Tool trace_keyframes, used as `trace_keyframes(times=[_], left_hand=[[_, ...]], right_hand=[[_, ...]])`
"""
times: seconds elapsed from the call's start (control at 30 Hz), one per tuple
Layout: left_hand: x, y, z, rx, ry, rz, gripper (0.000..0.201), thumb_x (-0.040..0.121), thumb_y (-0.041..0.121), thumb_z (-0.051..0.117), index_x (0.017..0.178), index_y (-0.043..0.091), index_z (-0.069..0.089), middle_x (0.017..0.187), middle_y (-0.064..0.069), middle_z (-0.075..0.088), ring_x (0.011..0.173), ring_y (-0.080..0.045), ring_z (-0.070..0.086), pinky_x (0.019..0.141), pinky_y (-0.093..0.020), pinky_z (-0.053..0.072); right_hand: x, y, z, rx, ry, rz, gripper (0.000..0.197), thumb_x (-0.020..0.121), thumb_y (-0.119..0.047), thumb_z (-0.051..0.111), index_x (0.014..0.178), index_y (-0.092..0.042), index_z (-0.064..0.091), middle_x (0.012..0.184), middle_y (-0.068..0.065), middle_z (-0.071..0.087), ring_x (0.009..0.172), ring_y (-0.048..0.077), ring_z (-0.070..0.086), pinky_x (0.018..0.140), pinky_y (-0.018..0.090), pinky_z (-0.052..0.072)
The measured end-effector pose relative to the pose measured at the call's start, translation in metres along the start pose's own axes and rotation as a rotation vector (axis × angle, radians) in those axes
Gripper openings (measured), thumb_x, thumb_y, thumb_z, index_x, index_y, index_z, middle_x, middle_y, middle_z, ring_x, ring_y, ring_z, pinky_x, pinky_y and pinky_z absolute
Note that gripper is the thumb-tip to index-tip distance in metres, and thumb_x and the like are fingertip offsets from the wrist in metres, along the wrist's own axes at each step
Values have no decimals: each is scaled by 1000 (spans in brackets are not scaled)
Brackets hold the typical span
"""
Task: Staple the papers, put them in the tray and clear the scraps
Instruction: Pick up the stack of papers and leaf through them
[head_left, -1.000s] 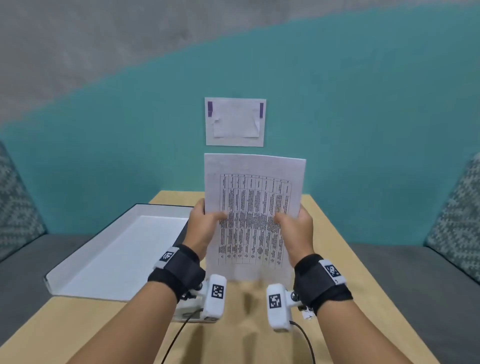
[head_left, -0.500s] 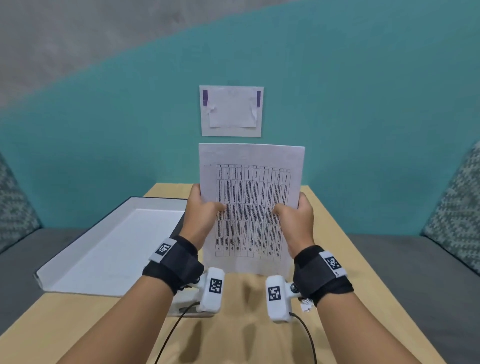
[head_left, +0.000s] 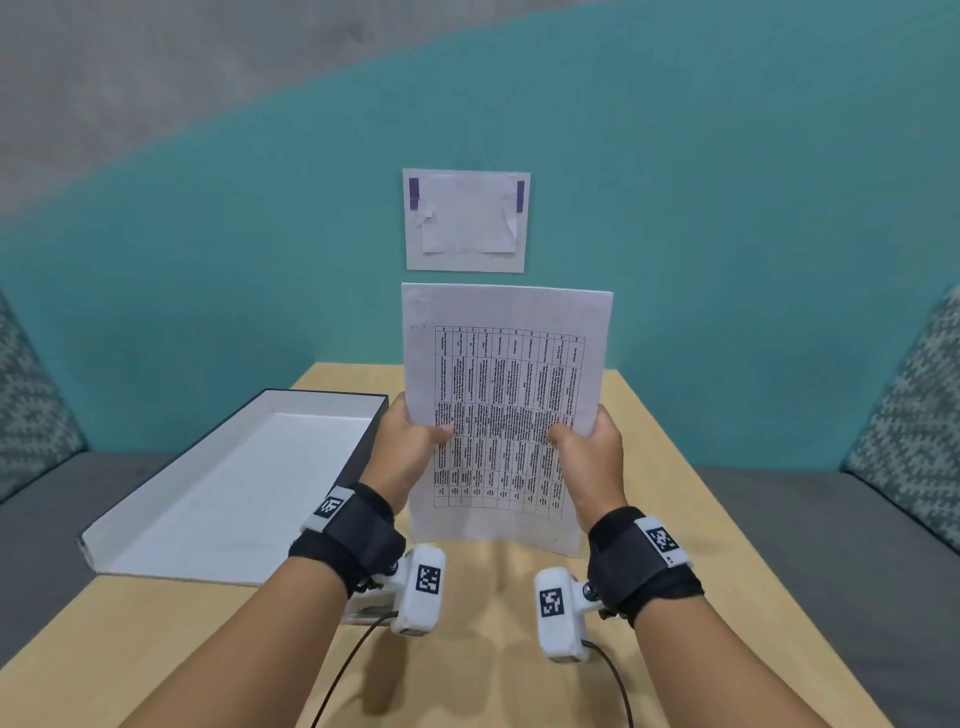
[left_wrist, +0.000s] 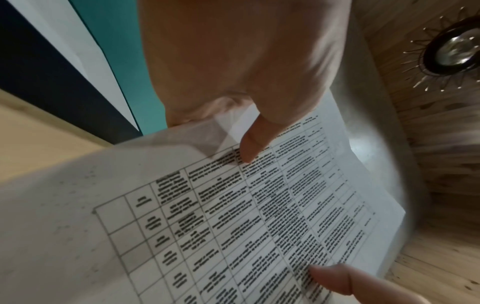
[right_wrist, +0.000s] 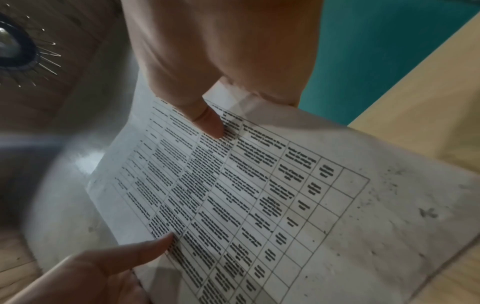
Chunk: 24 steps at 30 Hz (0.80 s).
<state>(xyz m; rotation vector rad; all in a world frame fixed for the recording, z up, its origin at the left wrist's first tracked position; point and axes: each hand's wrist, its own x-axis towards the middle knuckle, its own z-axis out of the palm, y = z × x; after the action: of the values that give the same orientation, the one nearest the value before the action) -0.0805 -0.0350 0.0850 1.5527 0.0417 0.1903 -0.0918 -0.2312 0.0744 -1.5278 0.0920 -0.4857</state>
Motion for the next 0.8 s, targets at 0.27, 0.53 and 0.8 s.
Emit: trace_keyframes(times=[0.27, 0.53, 0.8], left_hand=[[-2, 15, -7, 2, -10, 21, 54, 80, -17, 62, 122, 16, 58, 113, -3, 74, 108, -29, 70, 91, -48, 58], [-8, 15, 0, 6, 8, 53, 54, 88, -16, 57, 135, 10, 52, 125, -7, 70, 116, -26, 67, 101, -48, 53], [-7, 13, -2, 9, 5, 48, 53, 88, -15, 57, 134, 13, 54, 123, -6, 70, 115, -28, 66, 97, -50, 54]], right_hand=[[-4, -10, -4, 24, -14, -7, 37, 79, 7, 57, 104, -19, 62, 95, -2, 72, 80, 14, 66, 73, 33, 56], [-4, -10, -3, 9, -3, -14, 35, 81, 4, 58, 108, -18, 61, 97, -3, 72, 82, 15, 67, 69, 29, 55], [-6, -8, -5, -3, -26, -9, 36, 83, 6, 59, 111, -18, 60, 99, -5, 70, 83, 9, 66, 63, 22, 51]])
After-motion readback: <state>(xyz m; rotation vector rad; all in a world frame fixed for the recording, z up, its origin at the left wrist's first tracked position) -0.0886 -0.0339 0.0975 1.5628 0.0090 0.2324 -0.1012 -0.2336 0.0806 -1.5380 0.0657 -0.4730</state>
